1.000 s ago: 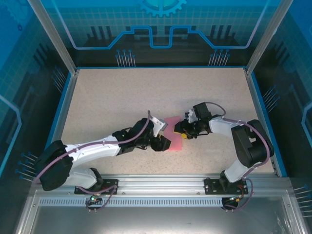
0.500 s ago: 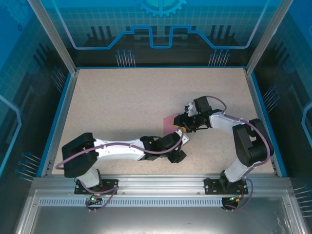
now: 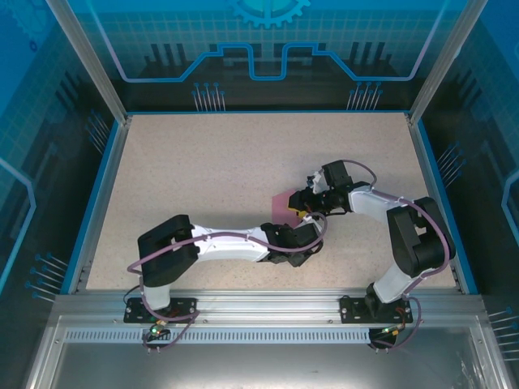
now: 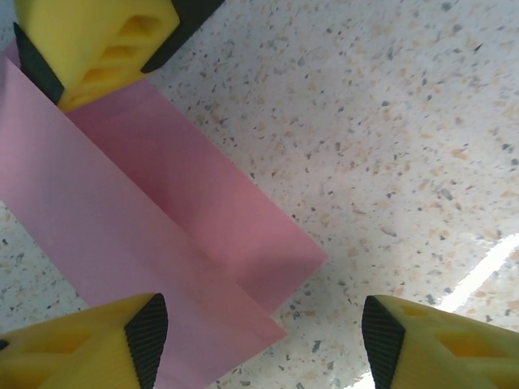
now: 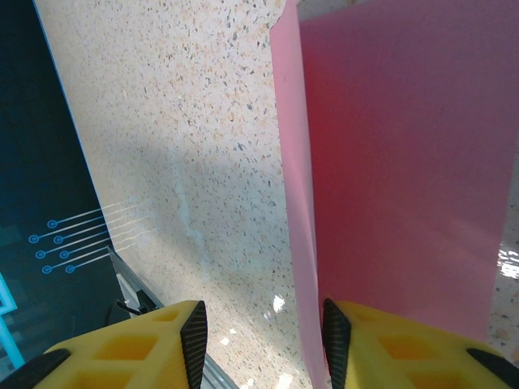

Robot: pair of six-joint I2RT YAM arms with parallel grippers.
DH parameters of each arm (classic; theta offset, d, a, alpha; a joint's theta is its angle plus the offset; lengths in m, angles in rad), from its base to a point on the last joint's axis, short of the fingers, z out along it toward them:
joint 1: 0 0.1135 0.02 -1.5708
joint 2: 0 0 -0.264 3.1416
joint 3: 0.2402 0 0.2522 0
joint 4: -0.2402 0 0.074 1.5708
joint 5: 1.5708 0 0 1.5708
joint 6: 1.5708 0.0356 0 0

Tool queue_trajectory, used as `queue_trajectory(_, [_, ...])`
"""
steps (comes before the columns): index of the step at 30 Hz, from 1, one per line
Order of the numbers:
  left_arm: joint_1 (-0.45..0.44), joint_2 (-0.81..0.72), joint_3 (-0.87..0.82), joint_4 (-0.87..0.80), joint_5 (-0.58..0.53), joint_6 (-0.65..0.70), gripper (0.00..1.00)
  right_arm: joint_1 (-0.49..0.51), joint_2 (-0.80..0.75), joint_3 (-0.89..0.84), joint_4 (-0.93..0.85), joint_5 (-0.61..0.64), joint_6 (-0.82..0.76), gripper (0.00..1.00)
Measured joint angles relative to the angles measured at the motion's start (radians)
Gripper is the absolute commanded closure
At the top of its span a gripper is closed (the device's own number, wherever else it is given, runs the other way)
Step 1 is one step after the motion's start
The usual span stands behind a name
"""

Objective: Fold a paper plane with a square sheet of paper (fold left side to right side)
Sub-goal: Fold the triangle a second time at the center of the table.

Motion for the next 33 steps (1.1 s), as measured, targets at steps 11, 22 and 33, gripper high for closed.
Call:
queue_trajectory(11, [-0.002, 0.046, 0.035, -0.045, -0.063, -0.008, 0.6, 0.0, 0.006, 0.0, 0.0, 0.001, 0.003, 0.56])
queue_trajectory(22, [-0.002, 0.04, 0.014, -0.024, -0.068, -0.007, 0.85, 0.003, 0.017, 0.037, -0.05, 0.04, -0.018, 0.56])
queue_trajectory(33, [0.021, -0.042, -0.046, 0.022, -0.013, -0.009, 0.97, 0.005, -0.003, 0.051, -0.08, 0.088, -0.063, 0.48])
